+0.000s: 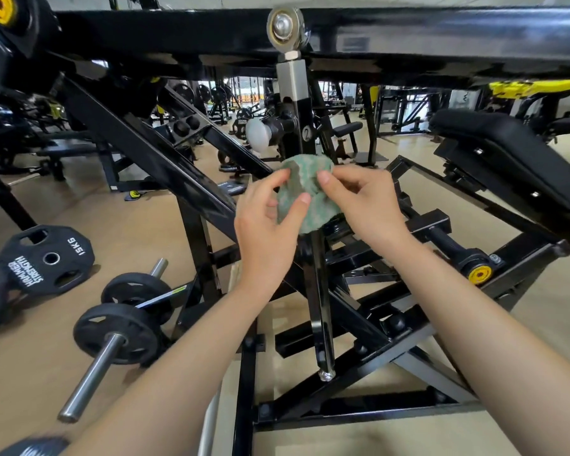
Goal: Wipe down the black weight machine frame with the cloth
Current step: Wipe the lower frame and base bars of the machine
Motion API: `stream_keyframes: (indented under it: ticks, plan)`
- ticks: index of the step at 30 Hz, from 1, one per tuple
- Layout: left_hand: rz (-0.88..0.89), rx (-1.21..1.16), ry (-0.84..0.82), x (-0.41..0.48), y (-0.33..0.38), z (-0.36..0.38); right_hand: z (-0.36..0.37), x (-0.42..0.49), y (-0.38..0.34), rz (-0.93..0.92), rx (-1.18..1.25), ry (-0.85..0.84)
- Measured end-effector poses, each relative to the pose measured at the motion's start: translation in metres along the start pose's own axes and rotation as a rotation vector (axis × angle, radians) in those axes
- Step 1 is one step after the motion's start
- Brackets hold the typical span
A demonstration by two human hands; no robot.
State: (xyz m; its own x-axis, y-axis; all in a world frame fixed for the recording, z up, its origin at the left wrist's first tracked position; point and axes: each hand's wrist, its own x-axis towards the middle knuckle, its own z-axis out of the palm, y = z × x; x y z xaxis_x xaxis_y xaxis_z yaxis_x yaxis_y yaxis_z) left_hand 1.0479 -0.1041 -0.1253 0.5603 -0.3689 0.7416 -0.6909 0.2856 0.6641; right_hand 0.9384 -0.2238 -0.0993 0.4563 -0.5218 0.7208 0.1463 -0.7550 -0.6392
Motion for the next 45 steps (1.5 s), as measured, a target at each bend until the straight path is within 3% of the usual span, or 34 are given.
stream_keyframes:
  ticks: [9, 15, 23, 27, 35, 39, 45]
  plan:
    - [-0.09, -0.148, 0.072, 0.022, 0.02, 0.013, 0.009, 0.019, -0.019, -0.043, 0.079, 0.024]
    - [-0.148, -0.309, -0.084, 0.023, 0.005, 0.01, 0.005, 0.013, -0.008, -0.06, 0.101, -0.117]
    - [-0.159, -0.238, -0.22, -0.005, -0.022, 0.005, 0.008, -0.018, 0.02, 0.048, 0.114, -0.1]
    - [-0.138, -0.139, -0.225, -0.017, -0.037, 0.006, 0.008, -0.038, 0.037, 0.074, -0.012, -0.035]
    - [-0.151, 0.195, -0.242, -0.068, -0.075, 0.011, 0.011, -0.09, 0.075, 0.145, -0.209, -0.151]
    - [-0.264, 0.142, -0.326, -0.098, -0.081, 0.015, 0.011, -0.114, 0.096, 0.135, -0.311, -0.206]
    - [-0.413, -0.007, -0.383, -0.135, -0.111, 0.023, 0.024, -0.15, 0.119, 0.35, -0.244, -0.179]
